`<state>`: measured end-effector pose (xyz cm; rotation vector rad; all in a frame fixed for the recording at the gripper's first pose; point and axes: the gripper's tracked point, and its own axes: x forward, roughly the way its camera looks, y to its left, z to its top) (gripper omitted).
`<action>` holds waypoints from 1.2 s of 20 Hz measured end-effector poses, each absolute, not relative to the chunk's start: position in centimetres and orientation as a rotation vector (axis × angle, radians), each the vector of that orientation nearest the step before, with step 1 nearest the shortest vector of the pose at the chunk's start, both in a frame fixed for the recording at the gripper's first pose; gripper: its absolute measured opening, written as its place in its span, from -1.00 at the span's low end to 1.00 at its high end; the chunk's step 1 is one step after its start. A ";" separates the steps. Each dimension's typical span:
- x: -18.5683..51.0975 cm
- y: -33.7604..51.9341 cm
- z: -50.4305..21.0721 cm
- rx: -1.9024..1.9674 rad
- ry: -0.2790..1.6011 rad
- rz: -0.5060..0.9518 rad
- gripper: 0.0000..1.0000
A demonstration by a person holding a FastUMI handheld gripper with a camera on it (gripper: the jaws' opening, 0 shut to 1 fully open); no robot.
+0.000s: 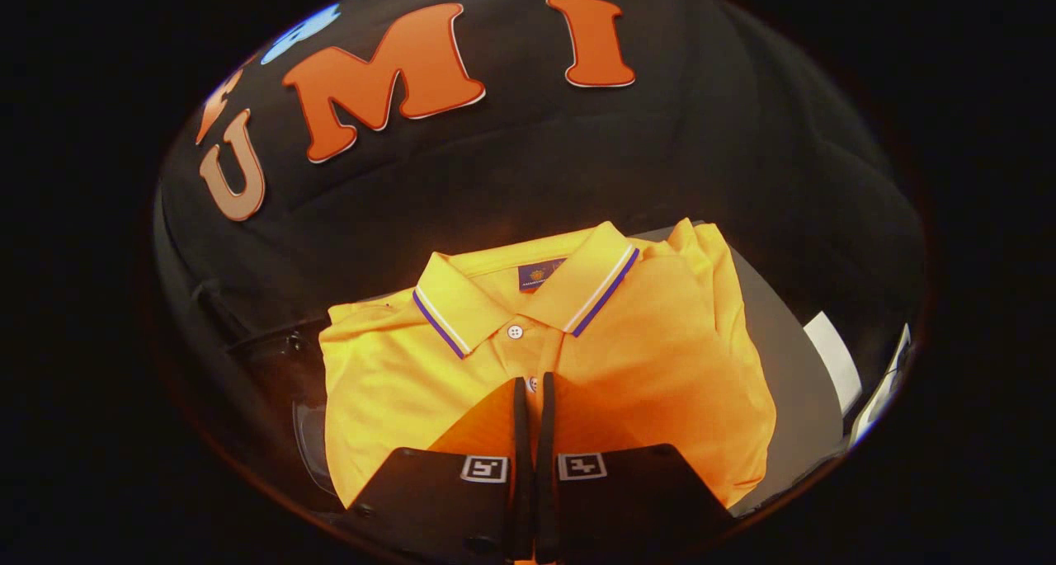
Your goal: Put the clothes into the washing machine and then close the washing machine lid.
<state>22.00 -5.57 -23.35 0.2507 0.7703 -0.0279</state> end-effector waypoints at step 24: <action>17.1 1.8 -9.2 0.638 0.370 0.273 -0.84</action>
